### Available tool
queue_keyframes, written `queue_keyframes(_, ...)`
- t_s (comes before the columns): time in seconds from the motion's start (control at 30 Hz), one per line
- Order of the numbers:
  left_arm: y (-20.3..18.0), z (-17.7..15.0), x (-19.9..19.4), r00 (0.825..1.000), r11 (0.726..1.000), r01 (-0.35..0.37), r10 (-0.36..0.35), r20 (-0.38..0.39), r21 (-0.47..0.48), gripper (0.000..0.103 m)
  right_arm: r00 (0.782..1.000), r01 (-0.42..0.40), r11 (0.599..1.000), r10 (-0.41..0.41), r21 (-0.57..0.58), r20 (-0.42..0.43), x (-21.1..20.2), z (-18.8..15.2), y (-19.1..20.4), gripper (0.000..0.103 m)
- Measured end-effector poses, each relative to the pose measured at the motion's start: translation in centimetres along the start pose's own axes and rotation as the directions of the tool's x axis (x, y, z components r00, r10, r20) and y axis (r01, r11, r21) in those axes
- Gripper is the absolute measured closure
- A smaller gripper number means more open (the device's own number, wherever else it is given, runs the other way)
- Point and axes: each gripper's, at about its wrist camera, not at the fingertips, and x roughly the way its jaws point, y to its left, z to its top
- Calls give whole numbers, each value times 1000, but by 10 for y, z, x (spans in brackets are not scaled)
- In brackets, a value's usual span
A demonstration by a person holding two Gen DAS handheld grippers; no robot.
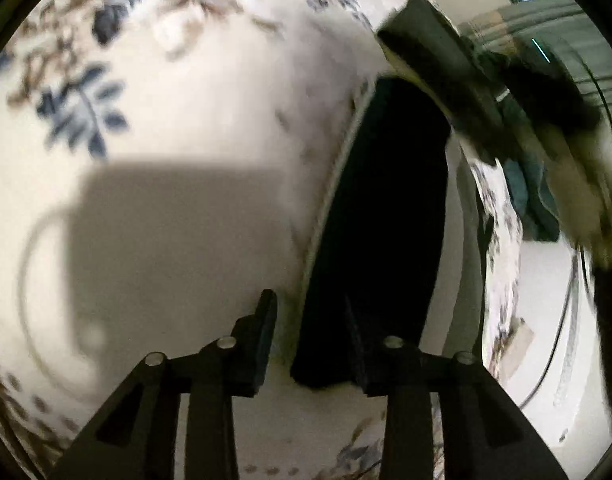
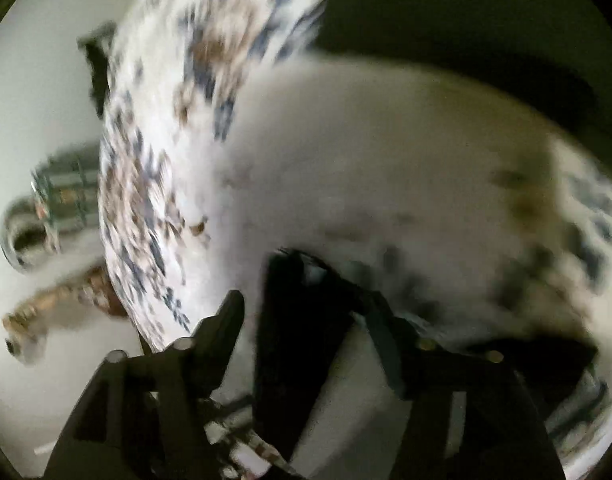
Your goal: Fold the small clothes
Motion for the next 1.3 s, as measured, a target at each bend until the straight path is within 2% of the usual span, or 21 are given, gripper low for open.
queue_keyframes(0.03, -2, 8, -1, 1000, 1000, -13, 13, 6, 0, 38, 999, -22, 999, 20, 49, 45, -21, -17, -22, 36)
queue_keyframes(0.07, -3, 13, 0, 1000, 1000, -13, 13, 12, 1, 31, 997, -32, 995, 24, 99, 79, -37, -34, -43, 35)
queue_keyframes(0.13, -9, 27, 3, 1000, 1000, -1, 1, 22, 3, 30, 991, -53, 982, 30, 180, 127, -58, -66, -79, 33)
queue_keyframes(0.23, -20, 43, 18, 999, 999, 36, -36, -7, 3, 30, 982, -85, 944, 25, 318, 186, -74, -130, -145, 6)
queue_keyframes(0.33, -39, 55, 38, 999, 998, 32, -30, -37, 57, 30, 966, -192, 866, 85, 462, 242, -71, -184, -218, 4)
queue_keyframes(0.4, -50, 60, 48, 999, 996, 24, -20, -50, 82, 30, 954, -244, 838, 118, 489, 275, -62, -198, -241, 4)
queue_keyframes(0.5, -60, 67, 56, 998, 994, 1, 5, -57, 109, 30, 909, -378, 795, 220, 475, 355, -54, -194, -262, 4)
queue_keyframes(0.6, -63, 72, 59, 998, 992, -25, 32, -56, 125, 30, 869, -440, 794, 258, 419, 423, -54, -169, -264, 5)
queue_keyframes(0.63, -65, 73, 60, 998, 991, -36, 43, -54, 132, 30, 867, -437, 803, 257, 404, 427, -55, -161, -260, 15)
queue_keyframes(0.7, -66, 75, 63, 997, 989, -53, 61, -52, 141, 30, 875, -406, 835, 239, 371, 421, -52, -138, -252, 78)
queue_keyframes(0.73, -67, 75, 63, 996, 987, -61, 69, -52, 147, 30, 897, -340, 863, 177, 375, 406, -52, -131, -247, 93)
queue_keyframes(0.77, -68, 74, 62, 996, 986, -69, 77, -50, 153, 30, 899, -288, 883, 115, 371, 424, -60, -127, -243, 93)
queue_keyframes(0.83, -69, 73, 62, 994, 984, -83, 92, -51, 159, 30, 887, -227, 898, 30, 378, 460, -69, -128, -234, 94)
queue_keyframes(0.9, -69, 71, 60, 993, 983, -98, 107, -50, 158, 30, 906, -231, 883, 42, 408, 421, -63, -130, -238, 93)
queue_keyframes(0.93, -70, 70, 59, 992, 981, -110, 119, -50, 159, 30, 917, -240, 875, 62, 421, 395, -59, -133, -239, 87)
queue_keyframes(1.03, -73, 62, 53, 984, 973, -164, 172, -37, 164, 30, 943, -250, 843, 100, 476, 317, -57, -160, -242, 49)
queue_keyframes(1.07, -74, 57, 50, 980, 967, -190, 198, -33, 167, 30, 945, -248, 837, 99, 488, 311, -61, -176, -242, 45)
queue_keyframes(1.13, -75, 44, 41, 961, 949, -267, 274, -19, 169, 30, 956, -237, 804, 93, 546, 278, -60, -224, -242, 45)
queue_keyframes(1.2, -77, 29, 34, 954, 941, -293, 300, -15, 170, 30, 961, -253, 733, 116, 631, 251, -42, -264, -243, 45)
queue_keyframes(1.23, -76, 21, 32, 947, 935, -312, 320, -20, 171, 30, 953, -292, 682, 147, 671, 266, -35, -284, -246, 44)
queue_keyframes(1.3, -76, 6, 29, 946, 934, -313, 324, -35, 173, 30, 909, -416, 519, 249, 747, 333, -11, -327, -248, 43)
